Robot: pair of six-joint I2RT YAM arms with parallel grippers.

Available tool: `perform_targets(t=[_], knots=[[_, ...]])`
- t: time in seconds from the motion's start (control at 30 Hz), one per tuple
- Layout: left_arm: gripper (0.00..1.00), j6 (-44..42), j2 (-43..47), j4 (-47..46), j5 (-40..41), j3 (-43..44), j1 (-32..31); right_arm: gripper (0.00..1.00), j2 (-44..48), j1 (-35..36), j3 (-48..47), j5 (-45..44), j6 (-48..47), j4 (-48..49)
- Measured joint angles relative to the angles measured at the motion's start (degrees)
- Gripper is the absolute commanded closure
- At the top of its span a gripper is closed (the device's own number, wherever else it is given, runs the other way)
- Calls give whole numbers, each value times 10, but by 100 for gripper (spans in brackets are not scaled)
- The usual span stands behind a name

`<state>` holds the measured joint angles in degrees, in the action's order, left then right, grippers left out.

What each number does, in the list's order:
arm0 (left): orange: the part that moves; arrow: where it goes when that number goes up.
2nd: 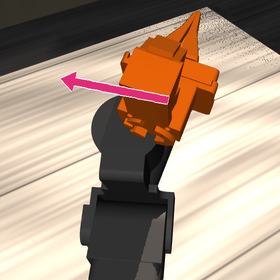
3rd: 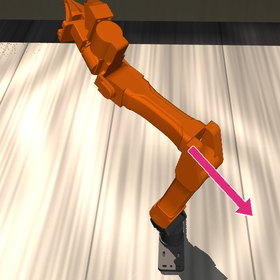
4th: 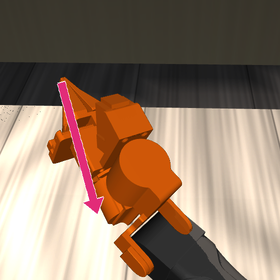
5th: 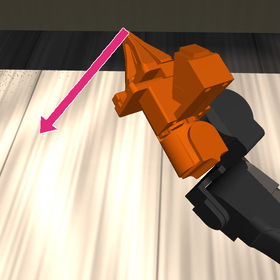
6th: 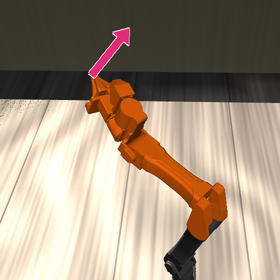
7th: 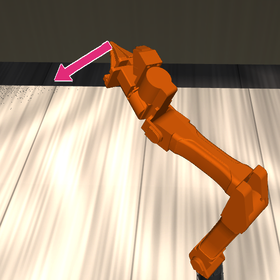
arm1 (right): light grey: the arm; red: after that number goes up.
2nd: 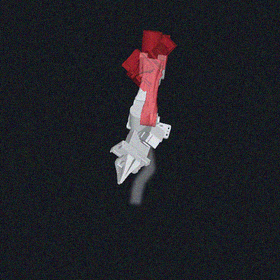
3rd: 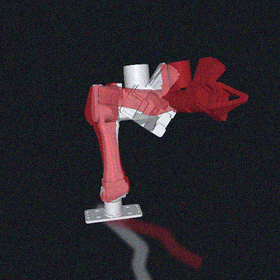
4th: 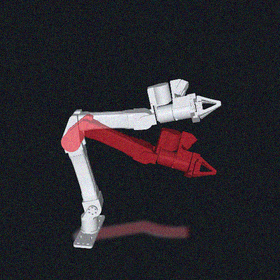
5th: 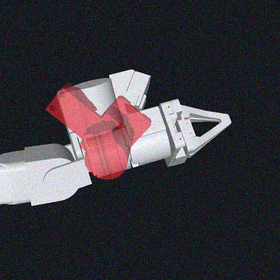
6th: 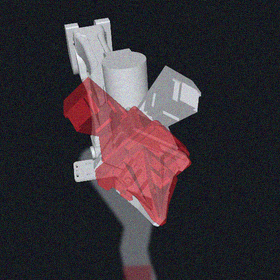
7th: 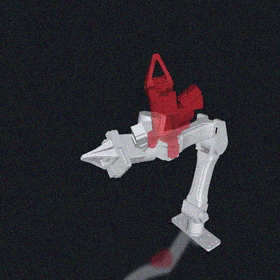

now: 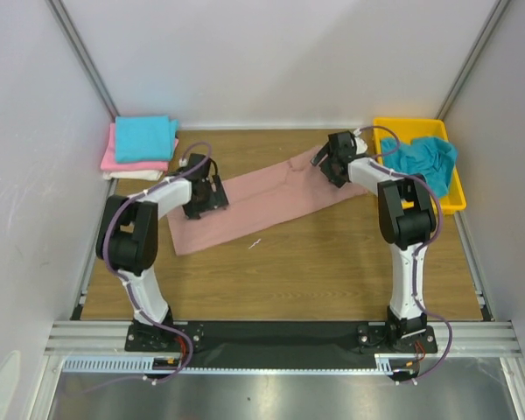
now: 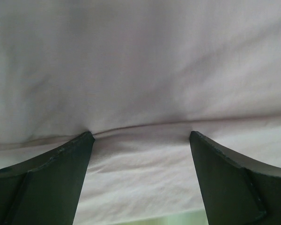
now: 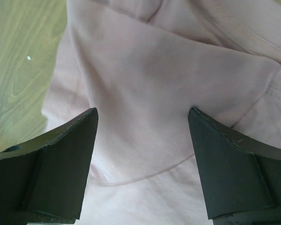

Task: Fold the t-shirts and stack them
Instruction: Fold the tshirt

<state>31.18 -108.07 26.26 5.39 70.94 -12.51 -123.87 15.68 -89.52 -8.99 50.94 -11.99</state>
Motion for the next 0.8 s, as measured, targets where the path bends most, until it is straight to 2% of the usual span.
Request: perform_targets(t=[0.17,0.37,0.57,0.8], knots=[[8,74,108,41,15,-127,-89,17,-41,0,-60,23,-26,0],[8,168,178,50,20,-202,-230,17,-107,5,-156,58,-63,-1],[8,231,179,42,27,-205,-342,18,-189,28,-286,88,-93,-14],[7,274,125,45,30,-144,-436,17,-269,57,-414,113,-112,-26]])
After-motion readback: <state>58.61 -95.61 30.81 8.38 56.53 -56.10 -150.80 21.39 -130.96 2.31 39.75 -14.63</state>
